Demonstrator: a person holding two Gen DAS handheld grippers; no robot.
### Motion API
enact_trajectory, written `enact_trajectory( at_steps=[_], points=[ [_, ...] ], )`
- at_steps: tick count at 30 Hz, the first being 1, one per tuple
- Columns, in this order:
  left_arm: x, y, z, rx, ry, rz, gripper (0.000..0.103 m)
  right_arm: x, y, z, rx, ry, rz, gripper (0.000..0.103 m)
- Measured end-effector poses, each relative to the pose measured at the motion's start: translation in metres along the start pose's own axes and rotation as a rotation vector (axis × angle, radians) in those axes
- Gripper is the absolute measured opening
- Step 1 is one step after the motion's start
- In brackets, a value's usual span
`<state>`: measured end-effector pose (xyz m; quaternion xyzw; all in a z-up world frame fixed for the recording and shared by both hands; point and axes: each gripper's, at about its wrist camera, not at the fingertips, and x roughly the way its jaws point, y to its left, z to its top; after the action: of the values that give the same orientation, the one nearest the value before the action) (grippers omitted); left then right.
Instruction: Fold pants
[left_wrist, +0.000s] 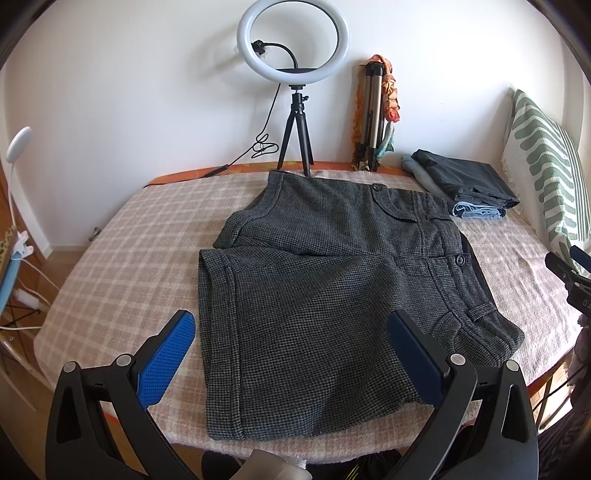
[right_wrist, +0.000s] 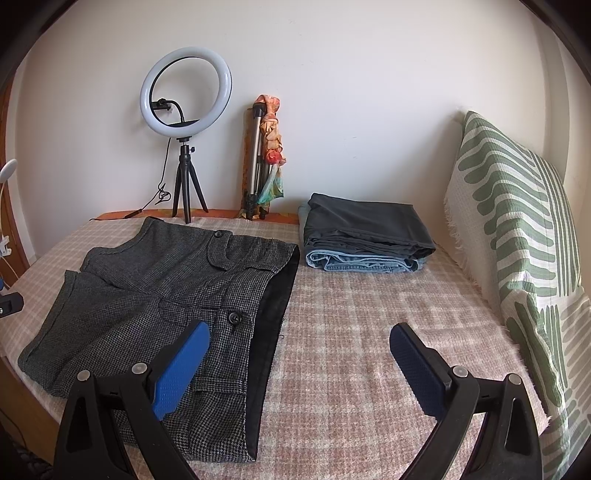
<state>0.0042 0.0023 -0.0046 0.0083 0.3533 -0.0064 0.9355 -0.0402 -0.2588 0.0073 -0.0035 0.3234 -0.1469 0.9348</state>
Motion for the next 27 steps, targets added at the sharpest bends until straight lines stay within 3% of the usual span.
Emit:
enact_trajectory(
  at_steps=[27],
  points=[
    [0.0048, 0.0082, 0.0002, 0.005, 0.013, -0.009, 0.103, -0.0075, 0.0015, -0.0002, -0.015, -0.005, 0.018, 0.099]
  ],
)
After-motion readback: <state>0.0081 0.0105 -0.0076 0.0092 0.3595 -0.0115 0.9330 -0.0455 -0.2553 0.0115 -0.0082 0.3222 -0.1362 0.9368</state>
